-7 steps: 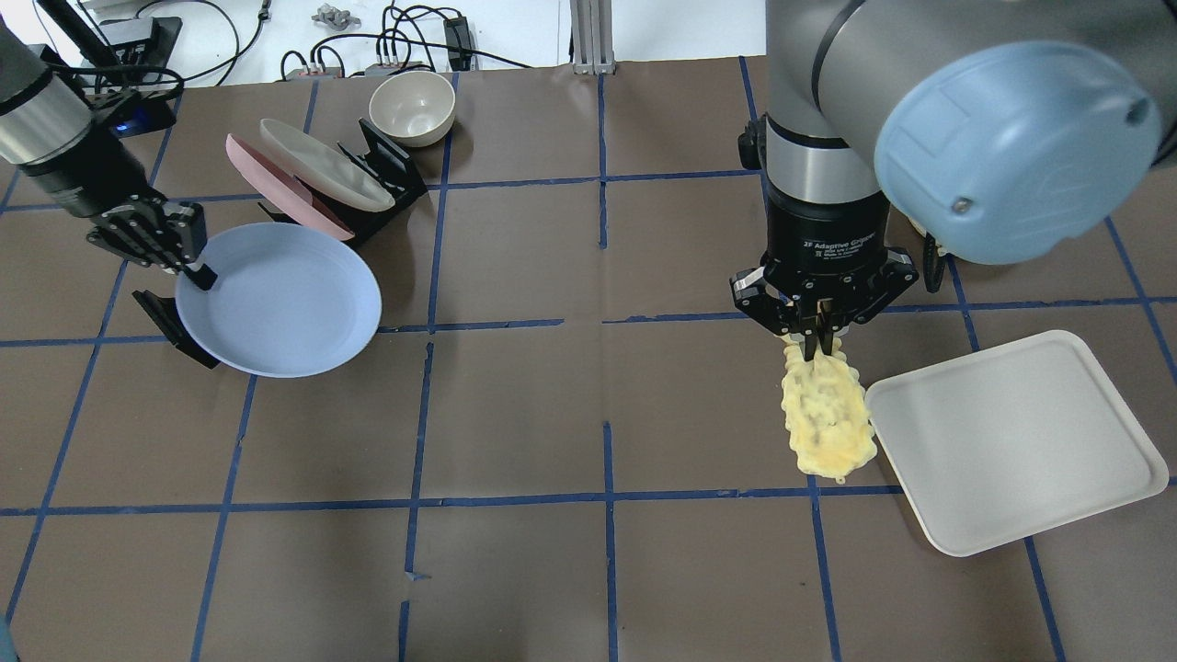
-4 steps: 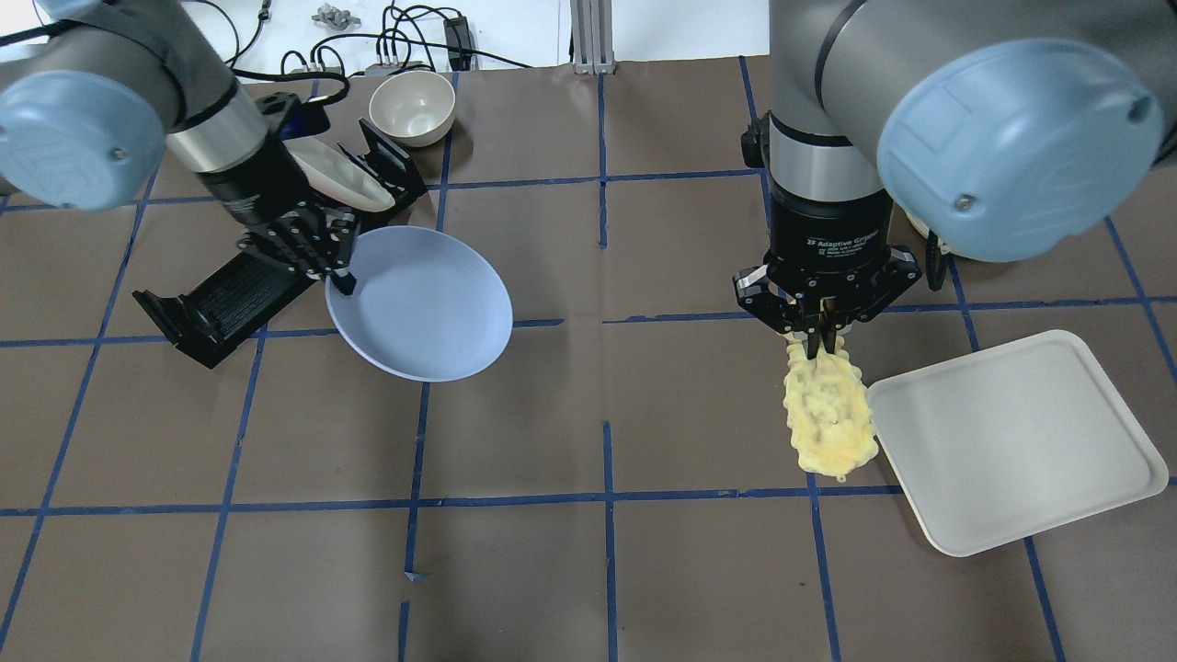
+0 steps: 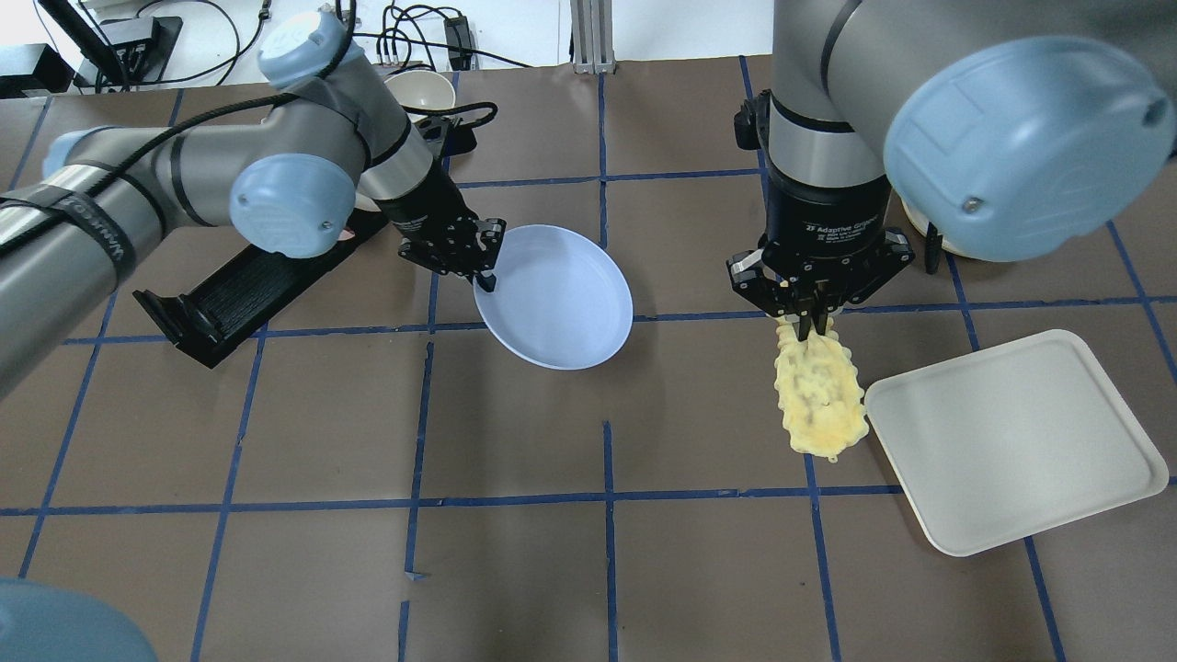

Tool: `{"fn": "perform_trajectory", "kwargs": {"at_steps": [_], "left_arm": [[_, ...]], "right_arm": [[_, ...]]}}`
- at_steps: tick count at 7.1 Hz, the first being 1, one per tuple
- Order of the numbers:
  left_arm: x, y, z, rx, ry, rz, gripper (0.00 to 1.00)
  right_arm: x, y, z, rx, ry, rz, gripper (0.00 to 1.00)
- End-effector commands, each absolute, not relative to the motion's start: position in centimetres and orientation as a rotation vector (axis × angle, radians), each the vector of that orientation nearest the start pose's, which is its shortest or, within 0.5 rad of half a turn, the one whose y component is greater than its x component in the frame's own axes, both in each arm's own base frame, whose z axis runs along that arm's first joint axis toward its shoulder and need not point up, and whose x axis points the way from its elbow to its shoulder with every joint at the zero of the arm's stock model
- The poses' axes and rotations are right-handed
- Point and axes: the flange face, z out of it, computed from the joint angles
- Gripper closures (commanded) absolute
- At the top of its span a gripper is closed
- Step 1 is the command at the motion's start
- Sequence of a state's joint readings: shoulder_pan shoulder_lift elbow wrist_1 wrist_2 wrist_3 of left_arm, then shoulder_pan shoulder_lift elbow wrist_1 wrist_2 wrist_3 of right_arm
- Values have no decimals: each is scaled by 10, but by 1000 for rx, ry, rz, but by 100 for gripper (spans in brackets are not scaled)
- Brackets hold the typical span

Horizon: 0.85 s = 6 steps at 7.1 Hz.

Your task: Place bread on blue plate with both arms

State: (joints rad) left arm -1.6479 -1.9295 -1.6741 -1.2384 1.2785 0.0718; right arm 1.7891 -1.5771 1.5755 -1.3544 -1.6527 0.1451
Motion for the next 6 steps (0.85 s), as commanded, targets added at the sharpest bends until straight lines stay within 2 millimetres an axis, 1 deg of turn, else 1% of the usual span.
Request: {"fn": "perform_trajectory", "kwargs": {"at_steps": [1,2,3,4,5,6], "left_arm": [[-235,-575,234,293,3437,154,90],[-235,-572,222,286,3439,165,90],[-235,-572,216,287,3439,160,82],[-235,-574,210,278,3439,167,19],[-236,-576,214,222,3443,150,2],[-234,-580,236,209,3447,84,0]], "right_arm": [[232,-449,454,-176,3227,260,85],[248,-487,421,-175,3175,233,85],[260,-516,388,-165,3125,219,85],[265,-534,362,-162,3111,228,85],[271,-553,333,-152,3101,214,84],[279,-566,318,-136,3054,208,84]]}}
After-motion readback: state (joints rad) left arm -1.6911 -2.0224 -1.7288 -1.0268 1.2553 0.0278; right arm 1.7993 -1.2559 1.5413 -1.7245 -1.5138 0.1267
